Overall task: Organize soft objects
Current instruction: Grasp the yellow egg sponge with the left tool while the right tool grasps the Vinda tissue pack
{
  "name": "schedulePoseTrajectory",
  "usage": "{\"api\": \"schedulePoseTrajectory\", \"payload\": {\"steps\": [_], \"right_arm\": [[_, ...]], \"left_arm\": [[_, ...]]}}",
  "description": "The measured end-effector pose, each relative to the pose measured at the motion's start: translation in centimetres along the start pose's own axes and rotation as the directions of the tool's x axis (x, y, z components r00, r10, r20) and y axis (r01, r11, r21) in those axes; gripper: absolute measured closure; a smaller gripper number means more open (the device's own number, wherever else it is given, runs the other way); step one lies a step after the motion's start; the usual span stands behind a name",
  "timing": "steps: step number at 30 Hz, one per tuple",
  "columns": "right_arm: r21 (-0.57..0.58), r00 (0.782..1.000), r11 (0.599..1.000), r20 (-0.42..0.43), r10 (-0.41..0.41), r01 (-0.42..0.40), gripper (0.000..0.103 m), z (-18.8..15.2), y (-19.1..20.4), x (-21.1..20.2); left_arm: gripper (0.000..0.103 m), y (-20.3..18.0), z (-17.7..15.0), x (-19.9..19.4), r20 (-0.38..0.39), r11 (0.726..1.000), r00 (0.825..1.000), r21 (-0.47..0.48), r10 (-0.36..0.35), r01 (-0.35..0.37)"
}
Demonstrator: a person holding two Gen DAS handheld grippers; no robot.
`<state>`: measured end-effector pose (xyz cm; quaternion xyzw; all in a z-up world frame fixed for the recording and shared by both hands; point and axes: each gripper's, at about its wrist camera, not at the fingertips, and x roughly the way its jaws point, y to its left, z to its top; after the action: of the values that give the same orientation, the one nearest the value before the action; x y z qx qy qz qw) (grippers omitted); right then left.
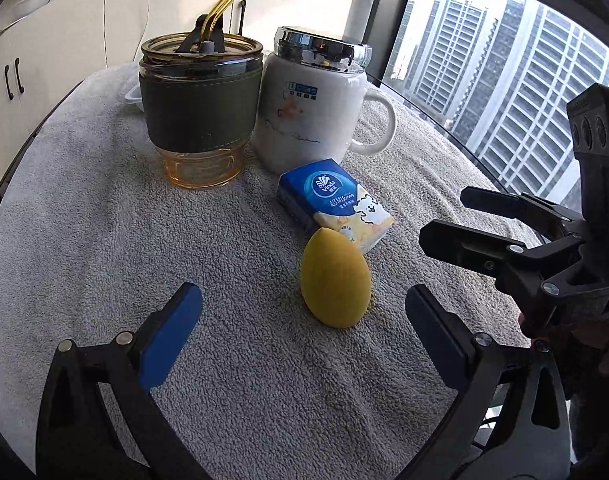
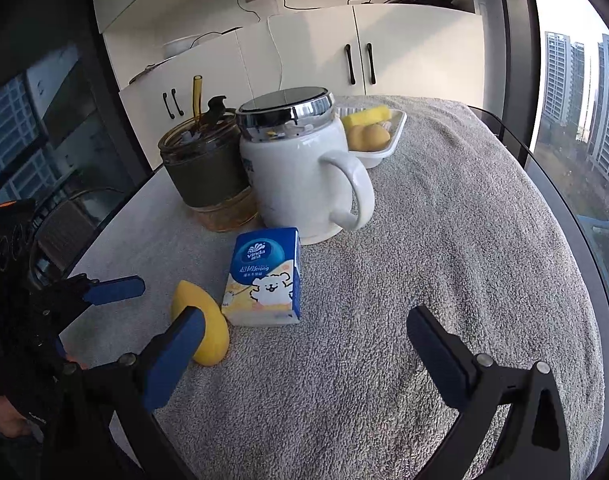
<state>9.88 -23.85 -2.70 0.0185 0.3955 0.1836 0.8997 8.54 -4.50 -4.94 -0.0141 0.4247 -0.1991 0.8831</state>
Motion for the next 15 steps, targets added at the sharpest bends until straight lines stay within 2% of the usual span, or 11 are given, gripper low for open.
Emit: {"api": "schedulePoseTrajectory", "payload": {"steps": [15], "right_arm": [[0.037, 1.0, 0.999, -0.029, 0.0, 0.001, 0.0, -0.2, -1.3, 0.2]], "left_arm": [[0.002, -0.4, 0.2, 2.1, -0.032, 0.998, 0.997, -0.02, 0.064, -0.064]]}}
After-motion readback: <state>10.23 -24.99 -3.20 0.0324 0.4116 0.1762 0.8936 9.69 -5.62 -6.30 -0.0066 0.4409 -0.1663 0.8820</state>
